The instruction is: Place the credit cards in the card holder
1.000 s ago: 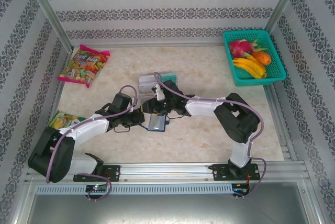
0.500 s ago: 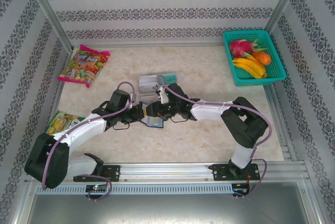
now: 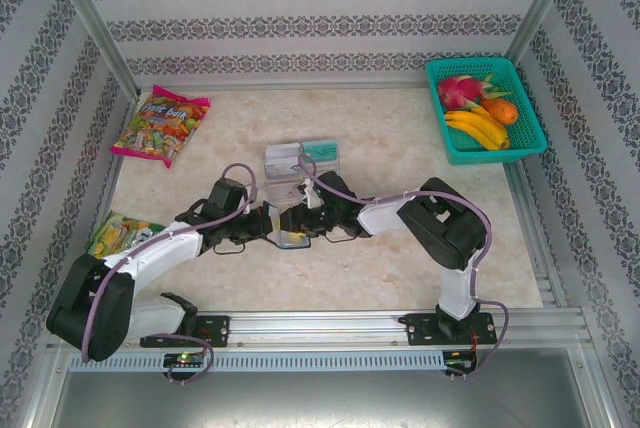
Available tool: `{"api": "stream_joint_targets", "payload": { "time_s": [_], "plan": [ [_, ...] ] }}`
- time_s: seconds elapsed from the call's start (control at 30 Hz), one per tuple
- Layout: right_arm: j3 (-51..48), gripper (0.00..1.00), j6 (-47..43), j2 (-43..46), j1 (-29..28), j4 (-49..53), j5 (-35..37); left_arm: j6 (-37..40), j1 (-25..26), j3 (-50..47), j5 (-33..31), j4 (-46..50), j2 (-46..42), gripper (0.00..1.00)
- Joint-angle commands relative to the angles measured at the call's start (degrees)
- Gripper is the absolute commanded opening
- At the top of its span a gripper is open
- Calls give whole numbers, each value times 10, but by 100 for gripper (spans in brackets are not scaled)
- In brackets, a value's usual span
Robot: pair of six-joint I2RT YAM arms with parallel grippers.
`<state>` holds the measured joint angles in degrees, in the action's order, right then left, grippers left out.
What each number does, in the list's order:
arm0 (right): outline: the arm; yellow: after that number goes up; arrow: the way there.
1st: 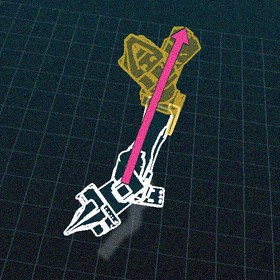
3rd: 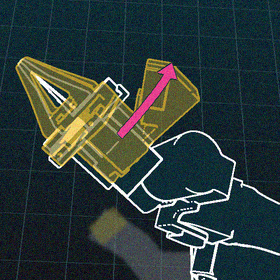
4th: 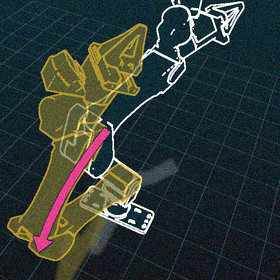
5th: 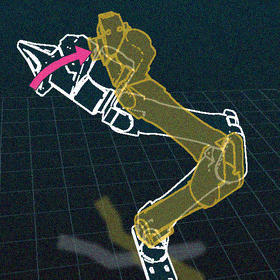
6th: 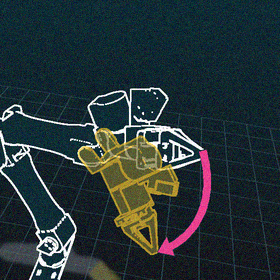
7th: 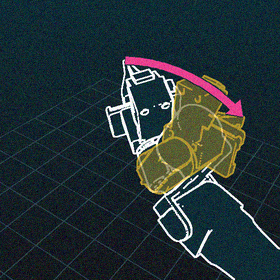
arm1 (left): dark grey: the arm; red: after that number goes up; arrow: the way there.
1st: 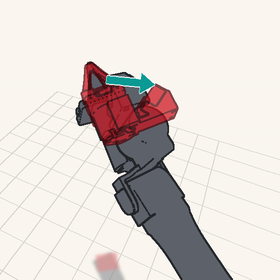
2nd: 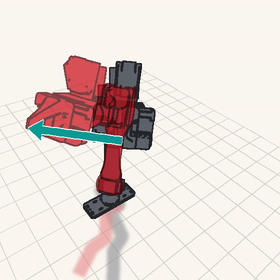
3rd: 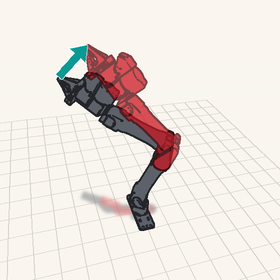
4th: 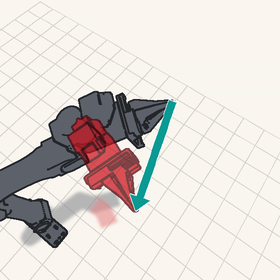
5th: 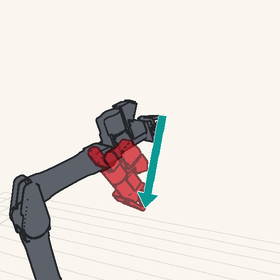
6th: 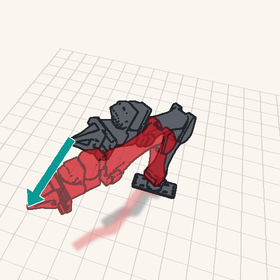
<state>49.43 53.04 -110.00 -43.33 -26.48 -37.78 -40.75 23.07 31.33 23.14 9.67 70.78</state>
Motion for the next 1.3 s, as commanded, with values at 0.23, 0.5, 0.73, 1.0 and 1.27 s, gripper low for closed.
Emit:
{"api": "stream_joint_targets", "payload": {
  "time_s": [0.23,0.5,0.73,1.0,1.27],
  "plan": [
    [-37,46,-3,-19,11,32,27,19,-11,-12,-62,59,60,0],
    [-47,46,-4,-13,13,51,39,17,-11,-28,-147,126,15,0],
    [-46,46,-8,-5,12,89,65,12,-11,-31,-147,128,24,0],
    [-21,46,-28,7,0,159,94,1,-11,-43,-108,81,54,0],
    [33,46,-74,19,-22,292,162,-1,-11,-56,-117,79,34,0]
  ]
}}
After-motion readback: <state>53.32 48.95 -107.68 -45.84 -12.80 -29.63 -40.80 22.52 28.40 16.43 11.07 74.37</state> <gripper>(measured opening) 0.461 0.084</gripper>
